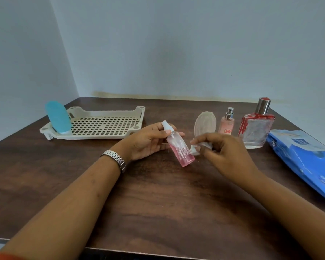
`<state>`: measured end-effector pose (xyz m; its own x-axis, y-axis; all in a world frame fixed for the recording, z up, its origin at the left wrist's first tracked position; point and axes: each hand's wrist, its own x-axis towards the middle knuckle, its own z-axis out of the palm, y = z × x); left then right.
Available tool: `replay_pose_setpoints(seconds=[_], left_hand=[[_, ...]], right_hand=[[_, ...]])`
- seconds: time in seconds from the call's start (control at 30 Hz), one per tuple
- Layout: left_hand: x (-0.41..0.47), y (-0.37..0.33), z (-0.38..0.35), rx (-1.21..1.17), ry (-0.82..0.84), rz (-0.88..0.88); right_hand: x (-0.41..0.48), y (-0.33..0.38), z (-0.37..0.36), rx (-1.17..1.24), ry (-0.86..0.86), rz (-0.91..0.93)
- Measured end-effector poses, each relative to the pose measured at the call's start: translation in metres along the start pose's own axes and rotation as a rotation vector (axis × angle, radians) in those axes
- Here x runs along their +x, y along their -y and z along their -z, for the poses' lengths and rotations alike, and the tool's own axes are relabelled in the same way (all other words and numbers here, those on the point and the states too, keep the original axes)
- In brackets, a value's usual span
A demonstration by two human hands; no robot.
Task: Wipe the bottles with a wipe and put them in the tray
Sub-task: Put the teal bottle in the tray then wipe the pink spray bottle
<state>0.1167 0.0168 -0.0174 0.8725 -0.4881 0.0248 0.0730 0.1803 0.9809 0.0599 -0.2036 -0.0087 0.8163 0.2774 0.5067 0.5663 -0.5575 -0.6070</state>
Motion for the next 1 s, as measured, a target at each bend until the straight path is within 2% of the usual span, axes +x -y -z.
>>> replay_pose_setpoints(seconds=[0.23, 0.47, 0.63, 0.73, 0.8, 0.9, 1.0], left_hand=[[-0.001, 0.001, 0.005, -0.016, 0.001, 0.015], [0.0, 0.002, 0.007, -0.056, 0.047, 0.004], [-0.001, 0.001, 0.005, -0.057, 0.035, 0.002], [-0.002, 0.0, 0.003, -0.057, 0.035, 0.006], [-0.002, 0.0, 0.002, -0.06, 0.036, 0.005], [-0.002, 0.0, 0.002, -0.057, 0.04, 0.0], [-0.002, 0.0, 0.003, -0.053, 0.03, 0.006]], right_hand=[[-0.003, 0.002, -0.008, -0.077, 0.052, 0.047], [0.006, 0.003, -0.013, -0.058, -0.004, -0.015], [-0.004, 0.003, -0.004, -0.087, 0.077, 0.054], [0.004, 0.003, -0.008, -0.059, 0.024, 0.015], [0.008, 0.007, -0.015, -0.077, -0.004, 0.051], [0.003, 0.006, -0.014, -0.166, 0.055, 0.166], [-0.003, 0.001, -0.005, -0.149, 0.098, 0.158]])
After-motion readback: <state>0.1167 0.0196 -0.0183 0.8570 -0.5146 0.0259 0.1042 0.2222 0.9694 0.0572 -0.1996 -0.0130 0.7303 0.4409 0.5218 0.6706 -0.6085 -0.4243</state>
